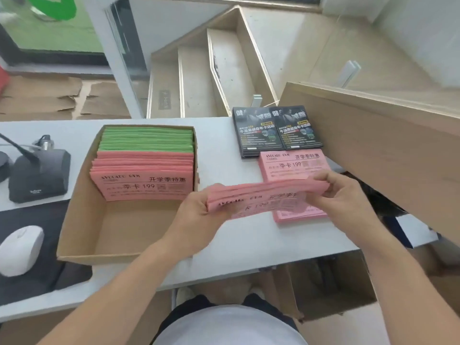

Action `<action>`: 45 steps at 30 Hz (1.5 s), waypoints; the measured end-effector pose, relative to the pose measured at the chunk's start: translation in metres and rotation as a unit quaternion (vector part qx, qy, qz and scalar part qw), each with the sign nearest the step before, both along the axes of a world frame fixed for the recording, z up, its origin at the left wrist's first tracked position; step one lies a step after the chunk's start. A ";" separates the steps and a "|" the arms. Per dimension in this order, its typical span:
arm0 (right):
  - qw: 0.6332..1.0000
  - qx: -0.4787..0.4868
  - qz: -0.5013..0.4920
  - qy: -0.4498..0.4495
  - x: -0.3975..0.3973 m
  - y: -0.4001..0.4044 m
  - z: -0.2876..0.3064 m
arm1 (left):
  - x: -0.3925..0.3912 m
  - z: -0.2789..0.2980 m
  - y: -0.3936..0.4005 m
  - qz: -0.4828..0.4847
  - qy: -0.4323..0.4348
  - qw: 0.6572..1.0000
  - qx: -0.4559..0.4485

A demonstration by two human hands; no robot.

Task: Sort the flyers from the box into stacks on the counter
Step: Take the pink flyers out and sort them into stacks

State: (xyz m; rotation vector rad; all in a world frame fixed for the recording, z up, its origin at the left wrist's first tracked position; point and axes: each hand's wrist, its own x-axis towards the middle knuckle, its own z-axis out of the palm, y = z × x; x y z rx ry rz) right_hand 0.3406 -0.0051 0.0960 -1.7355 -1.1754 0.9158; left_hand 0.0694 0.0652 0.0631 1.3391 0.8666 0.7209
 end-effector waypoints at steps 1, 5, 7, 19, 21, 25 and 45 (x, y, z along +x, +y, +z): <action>1.000 -0.009 -0.013 -0.003 0.012 -0.010 -0.009 | 0.013 -0.008 -0.006 -0.010 -0.005 1.000 0.003; 0.997 -0.054 -0.040 -0.038 0.048 -0.041 -0.042 | 0.055 -0.044 -0.022 -0.048 0.011 0.998 -0.028; 0.993 -0.084 -0.048 -0.074 0.058 -0.051 -0.052 | 0.068 -0.062 -0.028 -0.061 0.042 0.997 -0.031; 0.981 -0.178 0.015 -0.078 0.095 -0.075 -0.102 | 0.090 -0.105 -0.056 -0.032 0.132 0.990 -0.029; 0.979 -0.192 0.027 -0.069 0.096 -0.075 -0.106 | 0.093 -0.109 -0.059 -0.025 0.123 0.992 -0.033; 0.985 -0.160 -0.001 -0.069 0.102 -0.073 -0.109 | 0.100 -0.106 -0.061 0.000 0.108 0.994 0.001; 0.994 -0.086 -0.066 0.027 0.123 -0.038 -0.097 | 0.143 -0.083 -0.040 0.064 0.088 0.990 -0.095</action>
